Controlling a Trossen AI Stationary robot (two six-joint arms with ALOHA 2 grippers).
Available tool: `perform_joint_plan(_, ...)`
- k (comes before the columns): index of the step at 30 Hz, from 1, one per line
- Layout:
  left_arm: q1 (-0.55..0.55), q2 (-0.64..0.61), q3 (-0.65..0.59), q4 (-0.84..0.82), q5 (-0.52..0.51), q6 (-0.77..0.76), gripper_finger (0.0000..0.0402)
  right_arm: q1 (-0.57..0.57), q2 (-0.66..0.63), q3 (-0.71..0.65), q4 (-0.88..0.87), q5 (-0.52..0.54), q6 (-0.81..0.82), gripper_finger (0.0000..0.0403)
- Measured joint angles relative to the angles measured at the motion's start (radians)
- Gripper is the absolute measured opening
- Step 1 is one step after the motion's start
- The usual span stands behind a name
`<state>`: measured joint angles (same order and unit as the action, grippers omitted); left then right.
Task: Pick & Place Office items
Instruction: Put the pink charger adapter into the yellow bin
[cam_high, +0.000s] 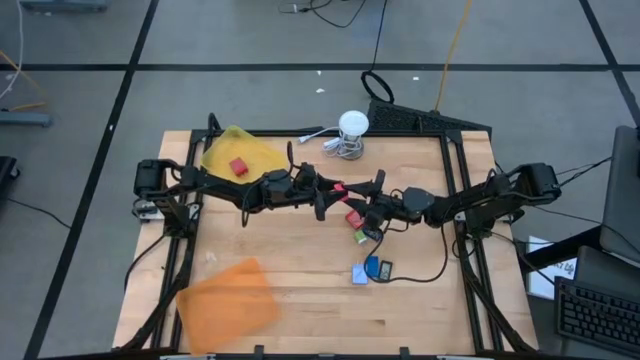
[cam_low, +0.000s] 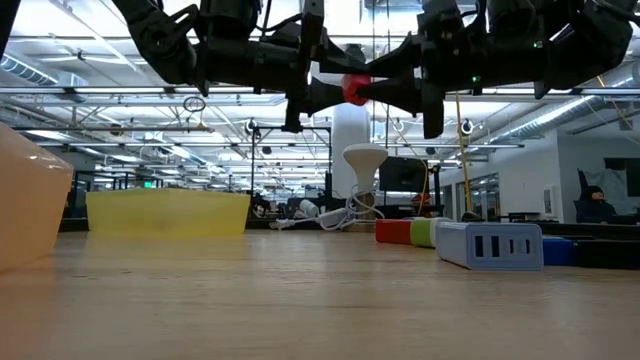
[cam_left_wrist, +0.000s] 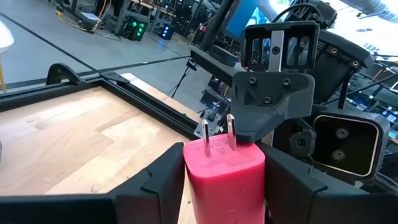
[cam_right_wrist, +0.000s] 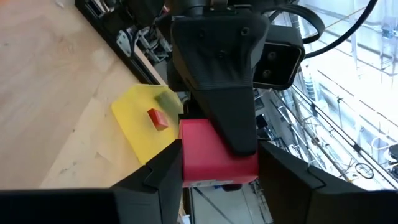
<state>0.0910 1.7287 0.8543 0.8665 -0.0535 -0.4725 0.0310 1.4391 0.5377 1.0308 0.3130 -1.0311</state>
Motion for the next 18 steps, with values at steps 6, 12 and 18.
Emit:
perform_joint_plan(6,0.006,-0.008,0.003,0.003,0.003,0.056,0.0165,0.019,-0.004,0.003,0.018,0.105,0.172,0.0206)
perform_joint_plan(12,0.027,-0.076,0.0,-0.086,-0.048,0.116,0.0159,0.028,-0.089,0.005,-0.066,0.19,0.313,0.0257)
perform_joint_plan(18,0.022,-0.197,-0.002,-0.341,-0.272,0.195,0.0159,0.03,-0.19,0.005,-0.164,0.186,0.405,0.0273)
